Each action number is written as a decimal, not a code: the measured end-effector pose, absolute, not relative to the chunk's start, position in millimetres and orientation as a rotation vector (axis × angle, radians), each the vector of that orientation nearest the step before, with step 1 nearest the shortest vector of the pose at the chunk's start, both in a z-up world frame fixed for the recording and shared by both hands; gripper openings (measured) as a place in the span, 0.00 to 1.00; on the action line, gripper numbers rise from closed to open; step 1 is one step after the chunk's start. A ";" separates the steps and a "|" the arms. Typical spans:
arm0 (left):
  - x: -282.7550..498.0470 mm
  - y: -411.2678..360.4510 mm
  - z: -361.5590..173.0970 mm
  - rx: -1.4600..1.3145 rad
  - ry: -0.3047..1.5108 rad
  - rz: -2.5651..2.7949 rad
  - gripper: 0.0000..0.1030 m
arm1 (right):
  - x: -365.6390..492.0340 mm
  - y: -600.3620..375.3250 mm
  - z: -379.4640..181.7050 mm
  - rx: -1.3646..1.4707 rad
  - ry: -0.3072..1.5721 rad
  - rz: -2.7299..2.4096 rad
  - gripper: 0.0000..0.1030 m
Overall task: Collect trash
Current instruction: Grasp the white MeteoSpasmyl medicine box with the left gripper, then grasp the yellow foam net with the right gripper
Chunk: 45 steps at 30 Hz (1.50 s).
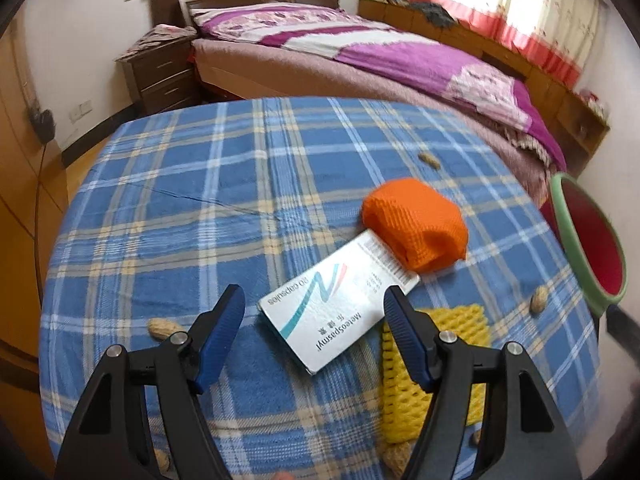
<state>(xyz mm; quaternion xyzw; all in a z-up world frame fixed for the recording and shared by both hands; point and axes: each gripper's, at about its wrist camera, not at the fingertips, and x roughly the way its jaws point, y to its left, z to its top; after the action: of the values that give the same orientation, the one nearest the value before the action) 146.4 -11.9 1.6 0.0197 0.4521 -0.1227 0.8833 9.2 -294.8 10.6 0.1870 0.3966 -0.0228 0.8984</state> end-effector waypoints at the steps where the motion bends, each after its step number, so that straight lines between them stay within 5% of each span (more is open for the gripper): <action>1: 146.4 -13.6 -0.2 0.051 0.947 -0.260 0.71 | 8.9 -295.9 10.2 0.392 0.823 -0.051 0.87; 24: 174.9 -41.4 -12.2 0.200 0.969 -0.298 0.74 | 8.1 -307.8 -0.9 0.436 0.845 -0.059 0.87; 27: 180.3 -37.7 -13.8 0.140 0.986 -0.305 0.58 | 8.1 -308.4 -2.3 0.438 0.849 -0.059 0.87; 45: 115.1 39.9 5.9 -0.134 0.904 -0.146 0.56 | 14.7 -279.7 -0.6 0.386 0.868 0.017 0.87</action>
<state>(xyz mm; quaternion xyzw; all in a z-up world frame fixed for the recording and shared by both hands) 115.1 39.9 5.9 -0.0646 0.4359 -0.0706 0.8949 14.7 -279.7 -0.6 0.1858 0.4179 0.0083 0.8893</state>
